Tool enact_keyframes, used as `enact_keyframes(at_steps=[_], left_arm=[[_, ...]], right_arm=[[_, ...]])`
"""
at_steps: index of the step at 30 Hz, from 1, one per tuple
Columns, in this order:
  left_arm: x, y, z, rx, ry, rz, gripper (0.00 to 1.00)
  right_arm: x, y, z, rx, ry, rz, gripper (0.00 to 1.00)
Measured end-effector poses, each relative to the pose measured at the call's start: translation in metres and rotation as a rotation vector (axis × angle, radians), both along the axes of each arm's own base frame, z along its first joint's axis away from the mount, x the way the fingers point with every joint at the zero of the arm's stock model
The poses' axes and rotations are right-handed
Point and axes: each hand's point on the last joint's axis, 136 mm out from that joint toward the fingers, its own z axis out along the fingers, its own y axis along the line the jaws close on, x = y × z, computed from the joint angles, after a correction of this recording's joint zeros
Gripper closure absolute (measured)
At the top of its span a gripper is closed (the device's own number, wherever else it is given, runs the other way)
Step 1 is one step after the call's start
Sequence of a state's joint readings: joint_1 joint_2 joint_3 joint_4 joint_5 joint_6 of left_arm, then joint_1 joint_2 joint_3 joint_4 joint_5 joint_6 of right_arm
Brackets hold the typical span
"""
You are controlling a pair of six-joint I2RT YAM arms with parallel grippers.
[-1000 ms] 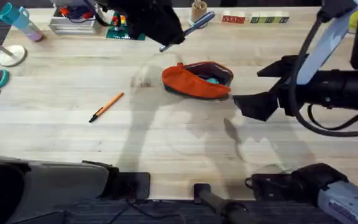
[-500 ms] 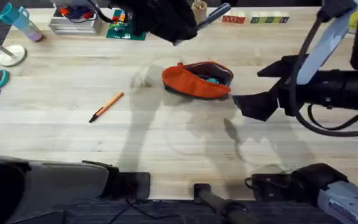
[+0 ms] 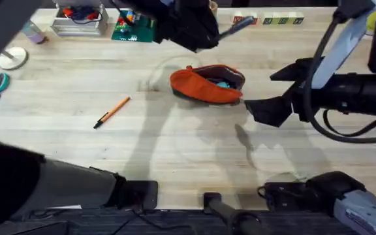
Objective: Unzip the bag, pick up the pens from the table one at a time and place them inside, then zip the bag closed.
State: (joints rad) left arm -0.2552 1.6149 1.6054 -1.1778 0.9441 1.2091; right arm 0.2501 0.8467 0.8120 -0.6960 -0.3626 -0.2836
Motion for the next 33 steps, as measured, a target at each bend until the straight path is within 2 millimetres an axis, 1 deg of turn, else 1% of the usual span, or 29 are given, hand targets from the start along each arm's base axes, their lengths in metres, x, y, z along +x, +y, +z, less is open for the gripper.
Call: enact_keyframes(at_steps=[3,14,18,27,30,33], left_arm=[[0.003,-0.005,-0.009,0.005,0.012,-0.019,0.957],[0.018,-0.008,-0.046,0.034,0.101,-0.024,0.957],[0.02,-0.01,-0.053,0.032,0.125,-0.026,0.957],[0.022,-0.011,-0.059,0.03,0.145,-0.028,0.957],[0.025,-0.012,-0.068,0.035,0.167,-0.028,0.957],[0.028,-0.013,-0.08,0.044,0.201,-0.028,0.957]], right_arm=[[0.0,0.0,0.0,0.0,0.0,0.0,0.004],[0.0,0.0,0.0,0.0,0.0,0.0,0.004],[0.0,0.0,0.0,0.0,0.0,0.0,0.004],[0.0,0.0,0.0,0.0,0.0,0.0,0.004],[0.0,0.0,0.0,0.0,0.0,0.0,0.004],[0.0,0.0,0.0,0.0,0.0,0.0,0.004]])
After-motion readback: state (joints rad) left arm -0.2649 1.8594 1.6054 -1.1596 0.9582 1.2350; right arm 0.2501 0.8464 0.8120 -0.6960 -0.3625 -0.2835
